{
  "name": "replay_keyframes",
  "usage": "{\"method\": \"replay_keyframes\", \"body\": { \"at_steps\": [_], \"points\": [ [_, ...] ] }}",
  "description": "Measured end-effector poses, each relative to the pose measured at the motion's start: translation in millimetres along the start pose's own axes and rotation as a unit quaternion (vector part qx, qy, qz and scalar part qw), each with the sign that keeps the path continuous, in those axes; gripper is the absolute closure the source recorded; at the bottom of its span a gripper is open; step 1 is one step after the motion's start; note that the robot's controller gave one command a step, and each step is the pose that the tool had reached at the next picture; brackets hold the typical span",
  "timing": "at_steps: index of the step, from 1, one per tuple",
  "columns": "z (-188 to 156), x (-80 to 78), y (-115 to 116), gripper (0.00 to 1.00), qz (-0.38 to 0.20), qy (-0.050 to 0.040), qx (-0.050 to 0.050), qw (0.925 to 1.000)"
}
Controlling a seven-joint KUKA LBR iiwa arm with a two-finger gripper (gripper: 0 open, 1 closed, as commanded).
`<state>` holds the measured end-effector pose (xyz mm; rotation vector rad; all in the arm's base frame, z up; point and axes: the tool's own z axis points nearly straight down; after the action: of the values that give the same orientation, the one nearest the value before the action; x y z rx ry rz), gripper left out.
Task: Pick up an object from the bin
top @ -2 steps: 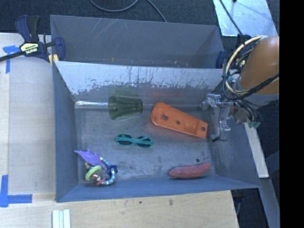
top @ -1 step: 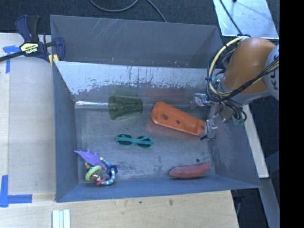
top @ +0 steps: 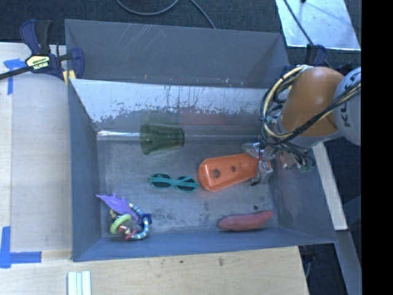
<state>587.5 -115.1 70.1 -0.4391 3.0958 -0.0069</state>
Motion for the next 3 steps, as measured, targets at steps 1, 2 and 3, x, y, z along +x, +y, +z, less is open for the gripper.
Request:
{"method": "replay_keyframes", "body": {
  "at_steps": [1,2,3],
  "points": [
    [0.0,0.0,0.0,1.00,0.000,0.0000,0.000,1.0000],
    [-72.9,-23.9,41.9,1.00,-0.159,-0.0026,0.001,0.9873],
    [-72.8,-23.8,41.8,1.00,-0.159,-0.0025,0.001,0.9873]
  ]
}}
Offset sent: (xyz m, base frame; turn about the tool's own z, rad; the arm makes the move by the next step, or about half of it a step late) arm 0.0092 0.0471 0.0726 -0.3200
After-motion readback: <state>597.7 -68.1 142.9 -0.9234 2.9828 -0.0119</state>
